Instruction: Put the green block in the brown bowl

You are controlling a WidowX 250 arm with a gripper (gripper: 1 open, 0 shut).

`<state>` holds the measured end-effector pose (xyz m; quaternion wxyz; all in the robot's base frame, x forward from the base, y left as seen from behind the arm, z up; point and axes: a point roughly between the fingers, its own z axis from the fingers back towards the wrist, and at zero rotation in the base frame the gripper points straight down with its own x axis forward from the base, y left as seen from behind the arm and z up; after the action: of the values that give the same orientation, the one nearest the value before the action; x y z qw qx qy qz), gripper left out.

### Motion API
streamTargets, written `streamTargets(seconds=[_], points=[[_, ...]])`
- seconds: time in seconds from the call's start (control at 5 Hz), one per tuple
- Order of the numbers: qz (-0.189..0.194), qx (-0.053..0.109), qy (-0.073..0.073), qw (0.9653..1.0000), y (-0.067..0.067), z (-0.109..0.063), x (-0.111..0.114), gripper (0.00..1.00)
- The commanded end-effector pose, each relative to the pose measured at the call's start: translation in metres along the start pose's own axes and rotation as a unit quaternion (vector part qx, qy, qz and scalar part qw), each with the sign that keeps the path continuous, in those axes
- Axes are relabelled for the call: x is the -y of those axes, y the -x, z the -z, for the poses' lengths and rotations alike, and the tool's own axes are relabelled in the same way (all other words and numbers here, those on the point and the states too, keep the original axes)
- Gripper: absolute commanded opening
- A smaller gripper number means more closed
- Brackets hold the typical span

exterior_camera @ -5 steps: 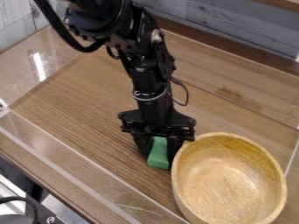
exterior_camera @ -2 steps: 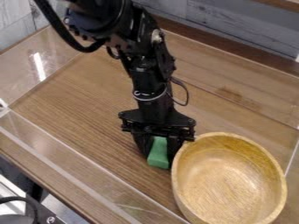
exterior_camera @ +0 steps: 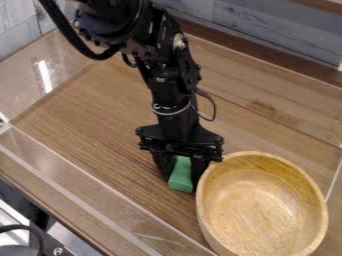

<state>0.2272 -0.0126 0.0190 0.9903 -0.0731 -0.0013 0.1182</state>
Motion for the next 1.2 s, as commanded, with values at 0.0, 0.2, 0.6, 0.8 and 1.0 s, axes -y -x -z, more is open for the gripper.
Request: streamTargets(seconds=[0.0,0.2,0.6,0.8,1.0], points=[[0.014,0.01,-0.004,0.9998,-0.003,-0.002,-0.002,0.0],[0.016,0.011,-0.005,0.9998,-0.004,-0.002,-0.003,0.0],[0.026,0.008,-0.01,0.9996,-0.004,-0.007,-0.004,0.0],[0.033,0.003,-0.015,0.9993,-0.004,-0.012,-0.005,0.0],[0.042,-0.001,-0.02,0.9989,-0.003,-0.018,-0.005,0.0]])
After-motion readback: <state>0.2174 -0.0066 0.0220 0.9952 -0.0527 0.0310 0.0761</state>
